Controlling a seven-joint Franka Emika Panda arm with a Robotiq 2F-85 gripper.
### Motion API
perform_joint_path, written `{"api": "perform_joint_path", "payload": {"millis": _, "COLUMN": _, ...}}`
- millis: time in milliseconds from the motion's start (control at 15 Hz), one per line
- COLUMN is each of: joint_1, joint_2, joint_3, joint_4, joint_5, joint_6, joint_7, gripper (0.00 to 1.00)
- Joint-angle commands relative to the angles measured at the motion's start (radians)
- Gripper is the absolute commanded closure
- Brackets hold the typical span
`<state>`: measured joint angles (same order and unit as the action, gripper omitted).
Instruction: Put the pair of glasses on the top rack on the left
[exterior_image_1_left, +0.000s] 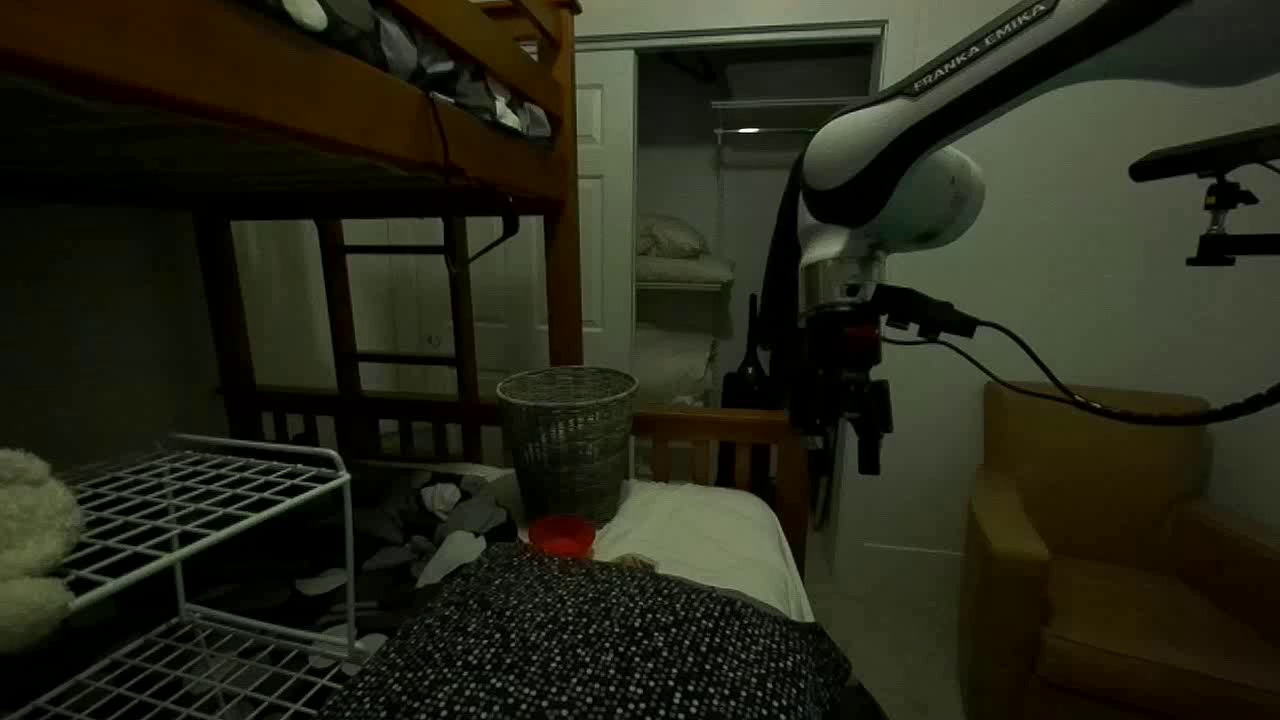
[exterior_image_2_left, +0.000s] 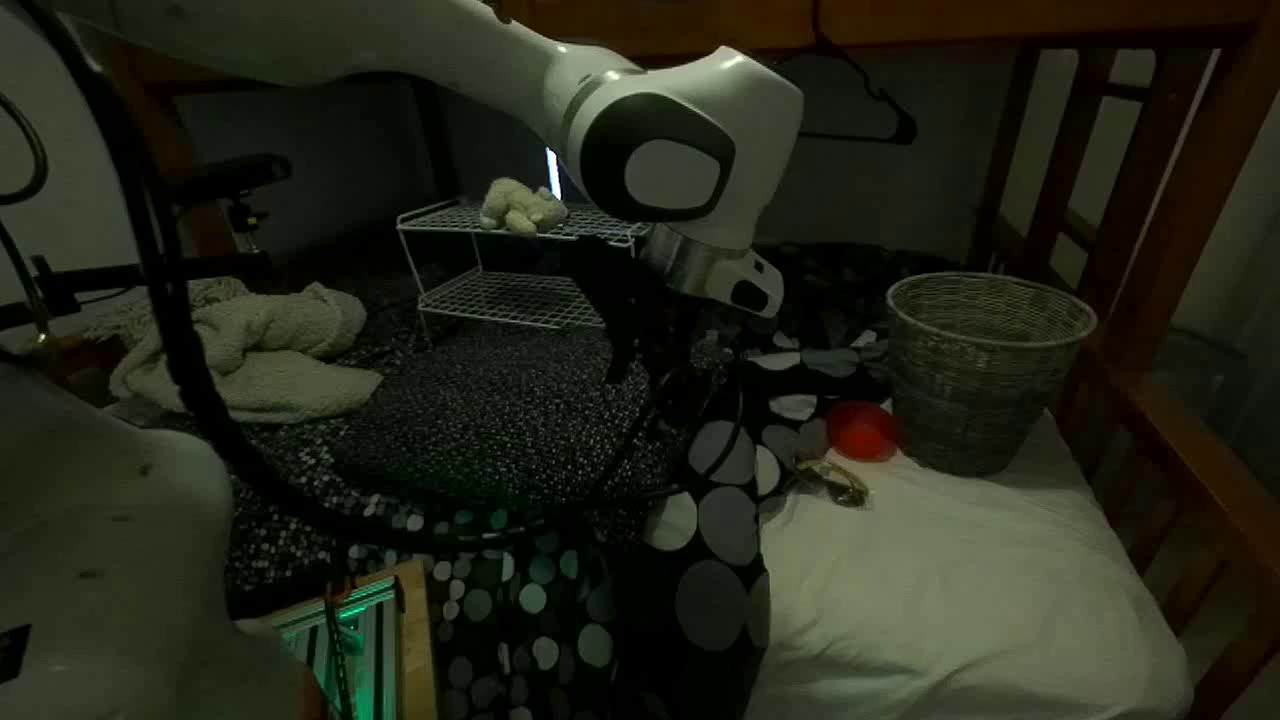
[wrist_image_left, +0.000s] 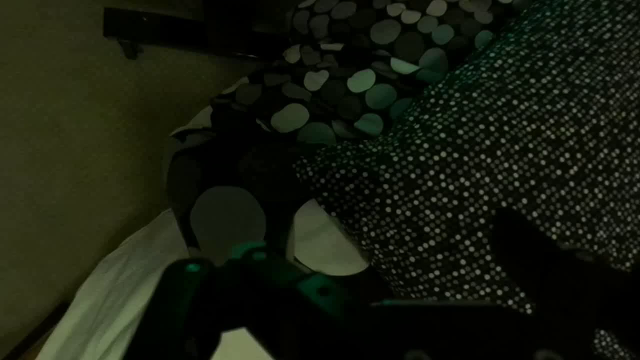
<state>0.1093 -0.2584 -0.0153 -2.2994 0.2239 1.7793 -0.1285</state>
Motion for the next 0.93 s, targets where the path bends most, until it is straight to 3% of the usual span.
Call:
{"api": "perform_joint_path", "payload": {"millis": 0, "joint_1": -0.017, "joint_2": 0.000, "joint_3": 0.016, "joint_4": 0.001, "joint_5": 0.003, "joint_6": -0.002, "joint_7": -0.003, "gripper": 0.00}}
{"api": "perform_joint_path", "payload": {"millis": 133, "joint_1": -0.017, "joint_2": 0.000, "joint_3": 0.016, "joint_4": 0.001, "joint_5": 0.003, "joint_6": -0.002, "joint_7": -0.003, "gripper": 0.00}}
{"api": "perform_joint_path", "payload": {"millis": 200, "joint_1": -0.024, "joint_2": 0.036, "joint_3": 0.028, "joint_4": 0.019, "joint_5": 0.004, "joint_6": 0.041, "joint_7": 0.073, "gripper": 0.00}}
{"api": "perform_joint_path", "payload": {"millis": 533, "joint_1": -0.043, "joint_2": 0.222, "joint_3": 0.060, "joint_4": 0.085, "joint_5": 0.001, "joint_6": 0.399, "joint_7": 0.304, "gripper": 0.00}}
{"api": "perform_joint_path", "payload": {"millis": 867, "joint_1": 0.000, "joint_2": 0.514, "joint_3": 0.092, "joint_4": 0.254, "joint_5": 0.044, "joint_6": 0.691, "joint_7": 0.569, "gripper": 0.00}}
